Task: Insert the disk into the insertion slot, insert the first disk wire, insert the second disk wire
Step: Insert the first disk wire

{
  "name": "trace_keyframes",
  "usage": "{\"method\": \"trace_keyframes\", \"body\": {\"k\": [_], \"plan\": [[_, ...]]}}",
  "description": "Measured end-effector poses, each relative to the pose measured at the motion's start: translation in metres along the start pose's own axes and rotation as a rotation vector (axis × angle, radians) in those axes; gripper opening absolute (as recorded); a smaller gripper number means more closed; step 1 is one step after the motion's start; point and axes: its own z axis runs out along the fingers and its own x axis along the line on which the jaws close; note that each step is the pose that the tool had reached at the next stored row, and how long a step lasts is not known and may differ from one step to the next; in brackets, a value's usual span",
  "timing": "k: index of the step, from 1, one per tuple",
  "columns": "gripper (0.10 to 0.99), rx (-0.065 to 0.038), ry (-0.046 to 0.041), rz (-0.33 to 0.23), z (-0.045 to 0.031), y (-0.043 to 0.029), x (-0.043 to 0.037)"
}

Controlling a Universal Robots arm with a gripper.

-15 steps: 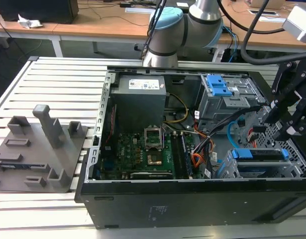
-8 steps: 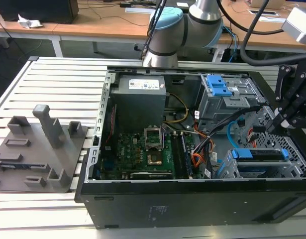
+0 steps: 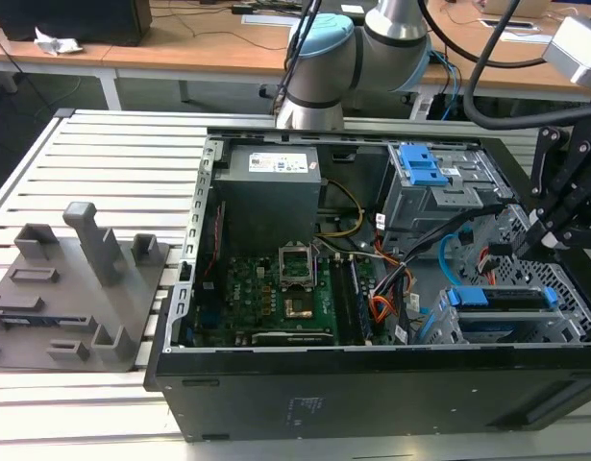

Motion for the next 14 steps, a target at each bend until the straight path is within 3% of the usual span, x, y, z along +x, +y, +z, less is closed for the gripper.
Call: {"method": "trace_keyframes", "body": {"k": [5, 8, 10, 11, 14], "plan": [[0.106, -0.001, 0.0005, 0.0, 0.0062, -0.0047, -0.0012], [0.106, -0.001, 0.0004, 0.0, 0.0079, -0.0095, -0.0067], [0.106, -0.001, 0.0004, 0.0, 0.008, -0.0124, -0.0211], [0.106, -0.001, 0.0005, 0.0, 0.0078, -0.0137, -0.0386], [0.106, -0.001, 0.0008, 0.0, 0.0077, -0.0139, -0.0493]]}}
